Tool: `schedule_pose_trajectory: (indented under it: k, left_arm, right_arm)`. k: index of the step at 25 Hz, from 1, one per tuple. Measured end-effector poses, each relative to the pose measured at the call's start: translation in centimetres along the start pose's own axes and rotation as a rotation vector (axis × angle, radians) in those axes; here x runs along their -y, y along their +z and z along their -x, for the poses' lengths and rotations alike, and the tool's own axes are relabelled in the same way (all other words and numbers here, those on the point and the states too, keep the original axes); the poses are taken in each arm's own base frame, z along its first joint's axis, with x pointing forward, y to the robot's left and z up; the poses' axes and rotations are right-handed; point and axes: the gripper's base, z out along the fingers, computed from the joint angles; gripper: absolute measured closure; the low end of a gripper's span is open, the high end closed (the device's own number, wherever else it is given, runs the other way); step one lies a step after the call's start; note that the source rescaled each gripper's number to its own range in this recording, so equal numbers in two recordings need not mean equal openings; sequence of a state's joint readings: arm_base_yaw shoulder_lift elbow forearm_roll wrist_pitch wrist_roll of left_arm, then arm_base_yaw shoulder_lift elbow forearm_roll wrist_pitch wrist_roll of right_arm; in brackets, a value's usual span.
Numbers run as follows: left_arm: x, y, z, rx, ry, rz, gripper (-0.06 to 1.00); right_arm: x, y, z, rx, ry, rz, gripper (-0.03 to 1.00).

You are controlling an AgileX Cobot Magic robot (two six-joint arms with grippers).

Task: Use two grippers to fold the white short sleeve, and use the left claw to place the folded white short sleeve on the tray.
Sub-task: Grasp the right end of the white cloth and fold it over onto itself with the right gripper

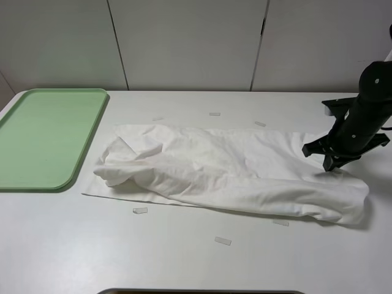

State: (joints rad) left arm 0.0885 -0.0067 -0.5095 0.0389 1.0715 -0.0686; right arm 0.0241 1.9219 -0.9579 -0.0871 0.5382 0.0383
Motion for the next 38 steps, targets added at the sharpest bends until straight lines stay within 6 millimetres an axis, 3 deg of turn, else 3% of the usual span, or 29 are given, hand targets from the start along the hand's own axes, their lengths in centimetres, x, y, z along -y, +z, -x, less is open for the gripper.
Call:
schedule_pose_trajectory:
  k: [2,7,11,16,24,27,31,38]
  left_arm:
    - [0.0,0.0,0.0,0.000,0.000,0.000,-0.02]
    - [0.0,0.0,0.0,0.000,0.000,0.000,-0.02]
    - [0.0,0.0,0.0,0.000,0.000,0.000,-0.02]
    - [0.0,0.0,0.0,0.000,0.000,0.000,-0.02]
    - [0.0,0.0,0.0,0.000,0.000,0.000,-0.02]
    - [0.0,0.0,0.0,0.000,0.000,0.000,-0.02]
    - [0.0,0.0,0.0,0.000,0.000,0.000,-0.02]
    - [0.0,0.0,0.0,0.000,0.000,0.000,-0.02]
  right_arm:
    - [0.4,-2.6,0.7,0.011,-0.023,-0.029,0.97]
    - [1.3,-6.6,3.0,0.022,-0.059,-0.098,0.97]
    - [1.9,-8.2,4.3,0.036,-0.084,-0.151,0.97]
    - [3.7,-11.8,6.7,0.085,-0.134,-0.303,0.97]
    - [7.5,-15.5,8.0,0.114,-0.083,-0.403,0.97]
    - [7.5,-15.3,8.1,0.113,-0.083,-0.394,0.97]
    - [6.5,-12.7,8.7,0.060,-0.106,-0.364,0.97]
    - [1.2,-8.9,9.3,0.004,-0.167,-0.362,0.97]
